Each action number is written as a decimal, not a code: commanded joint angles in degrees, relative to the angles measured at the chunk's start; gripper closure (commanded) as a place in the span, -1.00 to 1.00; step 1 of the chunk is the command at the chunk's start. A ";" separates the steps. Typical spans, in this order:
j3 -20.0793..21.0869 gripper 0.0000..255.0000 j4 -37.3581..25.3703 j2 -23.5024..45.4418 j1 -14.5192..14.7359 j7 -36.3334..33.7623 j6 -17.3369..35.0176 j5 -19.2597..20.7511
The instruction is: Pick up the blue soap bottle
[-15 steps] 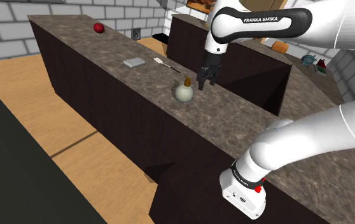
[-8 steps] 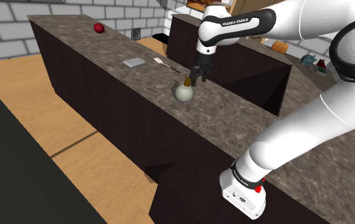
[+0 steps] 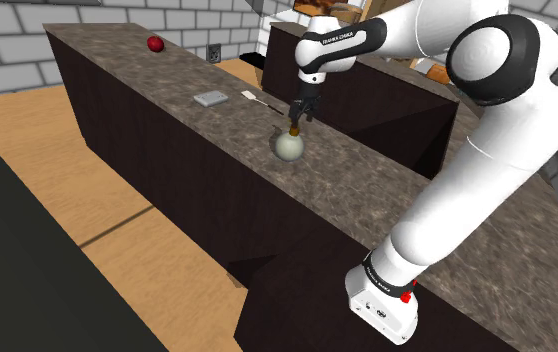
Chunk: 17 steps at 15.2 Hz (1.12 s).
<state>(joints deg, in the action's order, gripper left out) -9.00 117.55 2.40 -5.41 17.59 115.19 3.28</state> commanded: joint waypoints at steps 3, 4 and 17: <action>-0.67 -1.00 -7.91 8.44 -1.09 2.91 1.67 -0.93; -0.74 -1.00 -9.96 10.40 -1.39 3.53 1.85 -1.20; -0.59 1.00 -7.39 13.01 -1.55 3.50 7.00 -1.55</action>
<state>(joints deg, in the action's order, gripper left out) -9.60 110.11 15.36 -6.96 21.09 122.17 1.73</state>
